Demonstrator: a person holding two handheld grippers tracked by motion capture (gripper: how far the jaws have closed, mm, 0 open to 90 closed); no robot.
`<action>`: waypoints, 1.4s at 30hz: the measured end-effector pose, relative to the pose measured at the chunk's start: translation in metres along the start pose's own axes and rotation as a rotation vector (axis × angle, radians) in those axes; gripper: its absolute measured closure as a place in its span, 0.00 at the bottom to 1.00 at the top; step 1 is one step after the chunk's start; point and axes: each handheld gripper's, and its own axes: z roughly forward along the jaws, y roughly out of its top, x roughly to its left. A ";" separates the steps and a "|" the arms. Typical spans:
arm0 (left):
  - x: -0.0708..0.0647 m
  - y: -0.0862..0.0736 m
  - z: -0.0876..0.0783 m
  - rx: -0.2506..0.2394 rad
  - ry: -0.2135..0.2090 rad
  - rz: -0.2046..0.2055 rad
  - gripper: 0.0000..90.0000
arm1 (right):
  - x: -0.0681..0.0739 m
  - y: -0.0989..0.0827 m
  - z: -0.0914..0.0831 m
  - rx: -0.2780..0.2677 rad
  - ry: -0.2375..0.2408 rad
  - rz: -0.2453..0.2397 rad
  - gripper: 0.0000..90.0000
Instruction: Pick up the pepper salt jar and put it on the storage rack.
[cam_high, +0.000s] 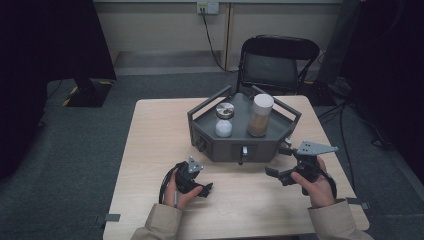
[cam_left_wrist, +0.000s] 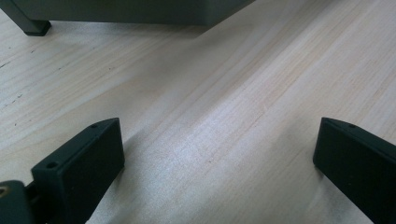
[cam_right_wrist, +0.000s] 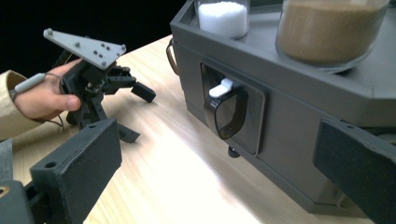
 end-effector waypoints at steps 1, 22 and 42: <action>0.000 0.000 0.000 0.000 0.000 0.000 0.02 | 0.000 -0.001 0.000 0.000 0.002 0.001 0.00; 0.000 0.000 0.000 0.000 0.001 -0.001 0.02 | 0.003 -0.042 0.014 0.028 0.039 0.017 0.00; 0.000 0.000 0.000 -0.001 0.001 -0.002 0.02 | 0.003 -0.066 0.022 0.065 0.056 0.032 0.01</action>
